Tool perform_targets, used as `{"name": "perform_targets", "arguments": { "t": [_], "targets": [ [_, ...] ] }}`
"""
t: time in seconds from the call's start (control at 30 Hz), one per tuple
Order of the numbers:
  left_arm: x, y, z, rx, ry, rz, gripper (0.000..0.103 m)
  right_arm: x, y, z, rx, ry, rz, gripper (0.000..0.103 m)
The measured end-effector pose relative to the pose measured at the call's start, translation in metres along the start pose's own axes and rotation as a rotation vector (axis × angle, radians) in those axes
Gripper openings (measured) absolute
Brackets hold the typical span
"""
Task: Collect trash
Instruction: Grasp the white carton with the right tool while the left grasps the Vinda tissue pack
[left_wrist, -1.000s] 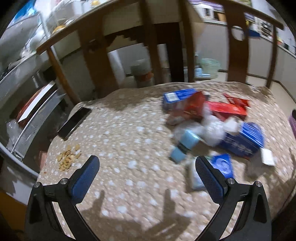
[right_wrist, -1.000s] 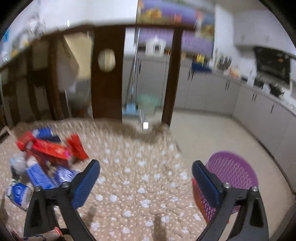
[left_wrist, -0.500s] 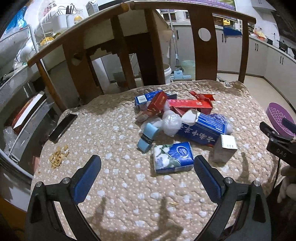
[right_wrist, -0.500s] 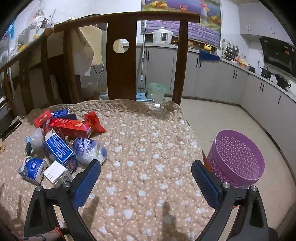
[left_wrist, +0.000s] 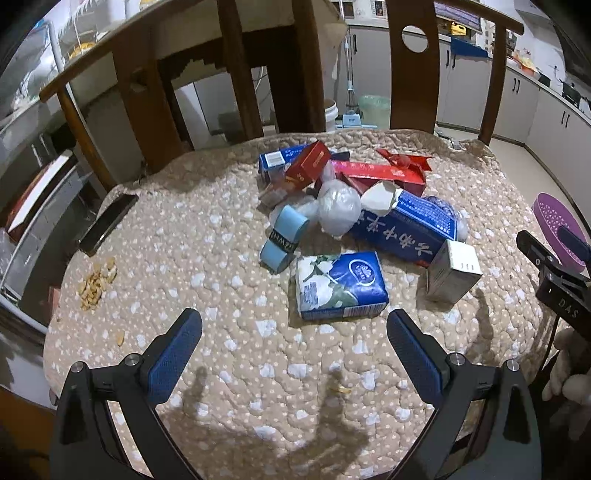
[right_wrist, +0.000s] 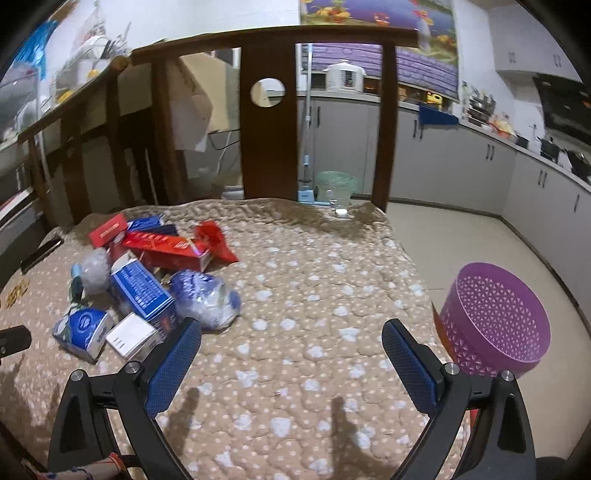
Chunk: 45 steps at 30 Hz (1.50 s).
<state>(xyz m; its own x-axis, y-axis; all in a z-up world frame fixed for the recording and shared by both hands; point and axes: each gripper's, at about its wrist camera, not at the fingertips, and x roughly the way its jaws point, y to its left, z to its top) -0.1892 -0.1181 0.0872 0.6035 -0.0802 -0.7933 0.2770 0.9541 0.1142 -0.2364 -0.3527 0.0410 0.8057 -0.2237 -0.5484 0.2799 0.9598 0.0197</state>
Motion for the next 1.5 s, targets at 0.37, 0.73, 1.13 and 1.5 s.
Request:
{"name": "perform_targets", "arguments": {
  "t": [0.37, 0.73, 1.13, 1.5],
  "targets": [
    [0.022, 0.022, -0.005, -0.062, 0.049, -0.025, 0.100, 0.014, 0.024, -0.008, -0.053, 0.118, 0.117, 0.083],
    [0.045, 0.008, 0.002, 0.037, 0.046, -0.117, 0.100, 0.020, 0.049, -0.010, -0.066, 0.178, 0.328, 0.083],
    [0.097, -0.023, 0.024, 0.216, 0.108, -0.250, 0.093, 0.056, 0.074, -0.003, -0.052, 0.295, 0.461, 0.048],
    [0.070, -0.011, 0.029, 0.096, 0.103, -0.281, 0.048, 0.034, 0.045, 0.006, 0.009, 0.247, 0.467, 0.037]
  ]
}}
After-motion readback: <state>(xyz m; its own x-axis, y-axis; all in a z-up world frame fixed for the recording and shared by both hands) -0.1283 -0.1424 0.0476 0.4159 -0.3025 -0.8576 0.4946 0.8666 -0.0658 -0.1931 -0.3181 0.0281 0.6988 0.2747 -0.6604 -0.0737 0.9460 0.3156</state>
